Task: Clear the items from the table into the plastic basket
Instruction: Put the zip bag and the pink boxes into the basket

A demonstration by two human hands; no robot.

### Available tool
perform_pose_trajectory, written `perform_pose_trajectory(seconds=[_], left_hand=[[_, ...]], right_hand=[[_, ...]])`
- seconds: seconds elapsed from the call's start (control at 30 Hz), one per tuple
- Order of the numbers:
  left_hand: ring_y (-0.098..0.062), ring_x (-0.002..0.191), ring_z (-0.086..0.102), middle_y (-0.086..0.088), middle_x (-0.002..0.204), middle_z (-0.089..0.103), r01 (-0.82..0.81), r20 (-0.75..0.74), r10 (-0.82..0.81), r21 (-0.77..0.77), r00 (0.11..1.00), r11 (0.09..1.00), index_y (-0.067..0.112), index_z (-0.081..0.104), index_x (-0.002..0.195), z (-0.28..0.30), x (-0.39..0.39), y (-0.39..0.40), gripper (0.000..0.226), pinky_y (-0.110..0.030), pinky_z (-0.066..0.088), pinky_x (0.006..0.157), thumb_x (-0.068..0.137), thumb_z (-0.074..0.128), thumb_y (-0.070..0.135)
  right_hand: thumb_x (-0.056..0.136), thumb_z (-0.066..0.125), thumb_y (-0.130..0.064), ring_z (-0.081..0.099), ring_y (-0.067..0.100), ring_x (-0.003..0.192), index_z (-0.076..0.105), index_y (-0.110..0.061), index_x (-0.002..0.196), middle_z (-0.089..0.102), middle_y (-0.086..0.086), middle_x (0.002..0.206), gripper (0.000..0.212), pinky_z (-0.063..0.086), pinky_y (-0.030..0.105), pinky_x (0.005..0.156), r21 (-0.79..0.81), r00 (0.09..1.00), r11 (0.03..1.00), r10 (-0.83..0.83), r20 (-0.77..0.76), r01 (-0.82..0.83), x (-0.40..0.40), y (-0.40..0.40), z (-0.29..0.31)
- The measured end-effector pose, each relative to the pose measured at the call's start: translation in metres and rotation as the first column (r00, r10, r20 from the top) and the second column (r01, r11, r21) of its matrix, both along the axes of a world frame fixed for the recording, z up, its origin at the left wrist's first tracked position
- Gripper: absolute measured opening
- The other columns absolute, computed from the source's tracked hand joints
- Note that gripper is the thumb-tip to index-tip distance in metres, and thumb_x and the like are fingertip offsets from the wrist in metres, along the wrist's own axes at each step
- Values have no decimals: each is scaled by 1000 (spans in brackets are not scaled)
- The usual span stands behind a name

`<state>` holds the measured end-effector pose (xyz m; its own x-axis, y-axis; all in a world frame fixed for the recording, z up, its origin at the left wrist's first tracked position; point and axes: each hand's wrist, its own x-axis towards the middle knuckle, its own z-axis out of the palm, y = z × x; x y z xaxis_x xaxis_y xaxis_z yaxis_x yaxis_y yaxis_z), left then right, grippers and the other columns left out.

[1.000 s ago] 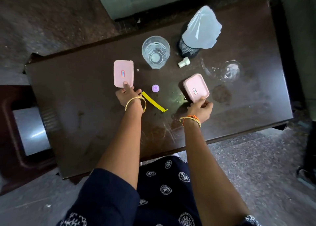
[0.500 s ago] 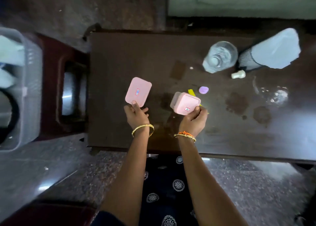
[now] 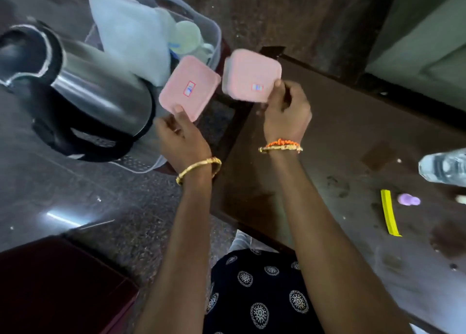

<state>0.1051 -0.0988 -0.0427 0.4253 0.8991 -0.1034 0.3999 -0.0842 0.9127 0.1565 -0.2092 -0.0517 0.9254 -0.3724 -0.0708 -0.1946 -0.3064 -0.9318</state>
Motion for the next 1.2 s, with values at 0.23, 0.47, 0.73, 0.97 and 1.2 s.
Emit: perform_pose_trajectory(seconds=[0.23, 0.47, 0.73, 0.97, 1.2], left_hand=[[-33, 101, 63, -19, 108, 66, -45, -305, 8, -114, 952, 992, 12, 52, 85, -11, 31, 65, 26, -38, 51, 88, 93, 50, 37], [-36, 109, 61, -18, 122, 63, 140, -548, -242, -222, 801, 965, 0, 58, 117, -26, 54, 89, 45, -39, 50, 95, 88, 54, 35], [-33, 101, 64, -17, 108, 70, 243, -533, -348, -259, 771, 935, 4, 70, 98, -35, 59, 85, 36, -37, 50, 87, 84, 62, 37], [-37, 99, 60, -22, 110, 65, 48, -255, -119, -269, 960, 962, 1, 59, 105, -37, 41, 80, 30, -40, 50, 88, 97, 40, 23], [-36, 94, 65, -18, 99, 70, 114, -158, -183, -367, 970, 923, 10, 61, 91, -31, 43, 74, 45, -39, 52, 76, 90, 46, 52]], right_hand=[[86, 58, -11, 68, 13, 55, 65, -2, 95, 69, 14, 80, 15, 61, 34, 57, 227, 997, 974, 15, -69, 1, 27, 35, 16], [83, 59, -18, 58, 6, 72, 72, -9, 93, 71, 4, 87, 19, 46, 7, 66, -62, 987, 986, 154, -51, -157, 39, 46, 8], [89, 53, -23, 59, 24, 100, 70, -15, 104, 69, 8, 103, 24, 44, 32, 93, -250, 947, 914, 312, -72, -320, 65, 68, 11], [87, 51, -29, 36, 25, 124, 71, -23, 98, 48, 3, 127, 23, 30, 37, 96, -574, 867, 674, 475, -147, -466, 77, 106, 10], [89, 52, -25, 27, 27, 134, 70, -21, 101, 40, 2, 139, 23, 26, 45, 99, -687, 883, 573, 408, -232, -446, 76, 125, -6]])
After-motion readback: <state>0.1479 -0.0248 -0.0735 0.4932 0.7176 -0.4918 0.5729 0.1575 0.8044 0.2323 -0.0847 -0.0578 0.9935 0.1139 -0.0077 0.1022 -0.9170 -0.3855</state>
